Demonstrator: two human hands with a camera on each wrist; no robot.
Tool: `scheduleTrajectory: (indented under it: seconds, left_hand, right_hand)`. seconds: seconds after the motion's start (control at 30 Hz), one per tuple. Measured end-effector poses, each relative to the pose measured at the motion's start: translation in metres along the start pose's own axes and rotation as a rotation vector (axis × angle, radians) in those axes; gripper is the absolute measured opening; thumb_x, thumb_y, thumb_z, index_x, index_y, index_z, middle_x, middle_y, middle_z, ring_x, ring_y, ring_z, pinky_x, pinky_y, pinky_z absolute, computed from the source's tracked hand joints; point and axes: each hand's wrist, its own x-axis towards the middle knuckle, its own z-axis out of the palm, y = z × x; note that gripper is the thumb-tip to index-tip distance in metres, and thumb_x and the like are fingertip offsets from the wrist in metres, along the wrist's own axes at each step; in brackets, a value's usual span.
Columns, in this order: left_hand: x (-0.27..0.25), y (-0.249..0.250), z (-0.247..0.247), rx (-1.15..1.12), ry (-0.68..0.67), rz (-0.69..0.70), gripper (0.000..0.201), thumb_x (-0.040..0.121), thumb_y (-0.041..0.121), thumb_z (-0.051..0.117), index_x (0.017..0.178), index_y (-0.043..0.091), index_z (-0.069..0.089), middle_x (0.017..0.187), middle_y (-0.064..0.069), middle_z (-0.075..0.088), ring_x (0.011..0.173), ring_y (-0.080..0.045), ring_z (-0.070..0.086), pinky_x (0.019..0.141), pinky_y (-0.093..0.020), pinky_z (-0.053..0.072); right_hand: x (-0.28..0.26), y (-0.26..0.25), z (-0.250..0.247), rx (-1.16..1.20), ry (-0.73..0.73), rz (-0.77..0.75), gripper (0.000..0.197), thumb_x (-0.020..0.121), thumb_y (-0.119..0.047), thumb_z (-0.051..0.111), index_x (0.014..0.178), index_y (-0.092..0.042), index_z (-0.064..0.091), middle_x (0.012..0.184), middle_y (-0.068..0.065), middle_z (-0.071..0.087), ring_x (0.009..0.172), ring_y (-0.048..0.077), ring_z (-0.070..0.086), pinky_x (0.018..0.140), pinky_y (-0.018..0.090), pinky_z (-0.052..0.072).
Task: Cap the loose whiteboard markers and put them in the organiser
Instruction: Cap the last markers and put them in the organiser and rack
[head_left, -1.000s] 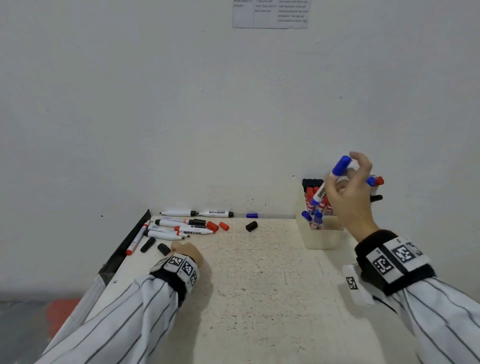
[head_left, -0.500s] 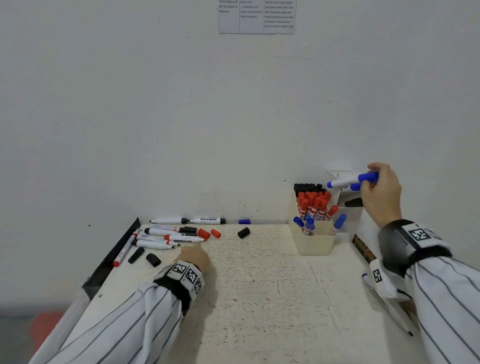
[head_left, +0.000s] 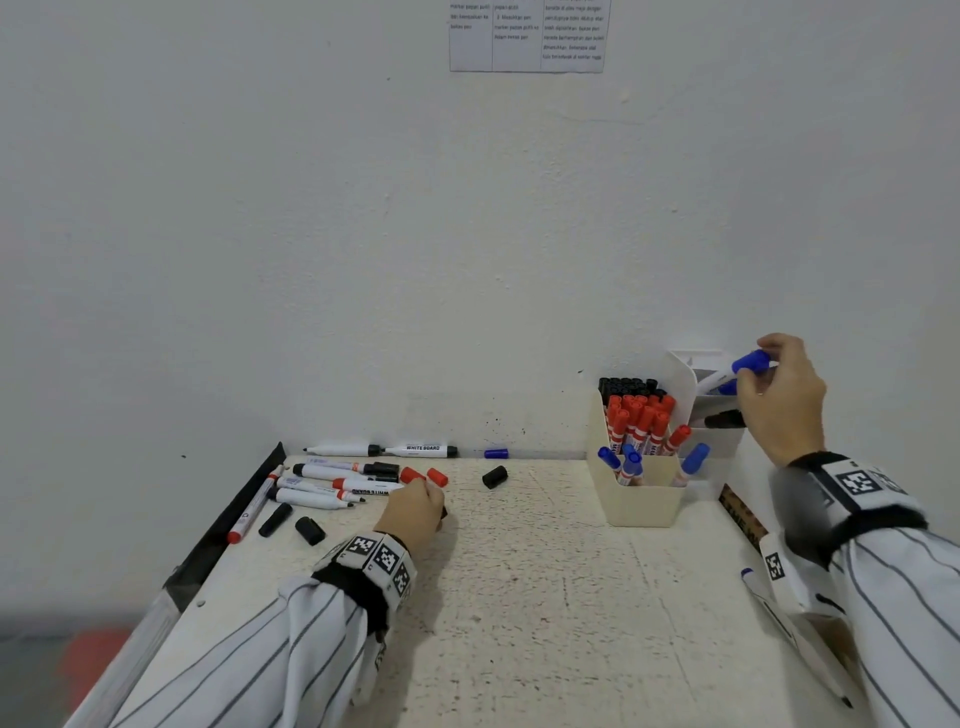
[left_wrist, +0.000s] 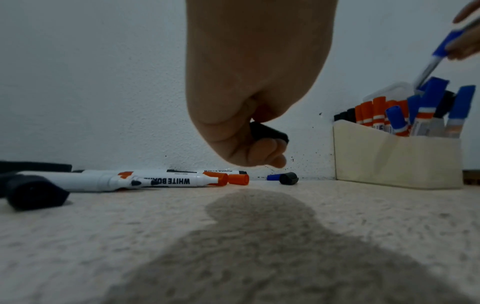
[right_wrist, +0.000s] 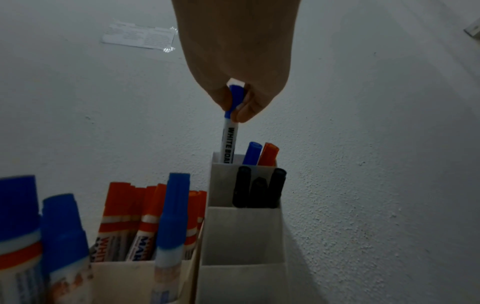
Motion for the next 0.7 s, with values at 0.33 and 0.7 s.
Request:
scheduleTrajectory:
  seconds: [0.33, 0.7]
  left_hand:
    - [0.000, -0.010, -0.005, -0.163, -0.042, -0.050, 0.038, 0.101, 0.023, 0.024, 0.067, 0.018, 0.042, 0.066, -0.003, 0.049, 0.052, -0.012, 0.040, 0.049, -0.024, 0.032]
    - [0.009, -0.025, 0.002, -0.014, -0.055, -0.086, 0.017, 0.097, 0.021, 0.039, 0.092, 0.009, 0.051, 0.094, -0.008, 0.053, 0.088, -0.021, 0.048, 0.076, -0.026, 0.035]
  right_hand:
    - [-0.004, 0.012, 0.027, -0.471, -0.119, 0.051, 0.020, 0.091, -0.018, 0.056, 0.107, -0.011, 0.064, 0.095, 0.019, 0.066, 0.097, 0.037, 0.048, 0.083, 0.043, 0.033]
    - [-0.013, 0.012, 0.018, -0.479, -0.191, 0.007, 0.031, 0.087, -0.003, 0.047, 0.114, -0.008, 0.060, 0.114, 0.015, 0.062, 0.096, 0.036, 0.046, 0.080, 0.042, 0.036]
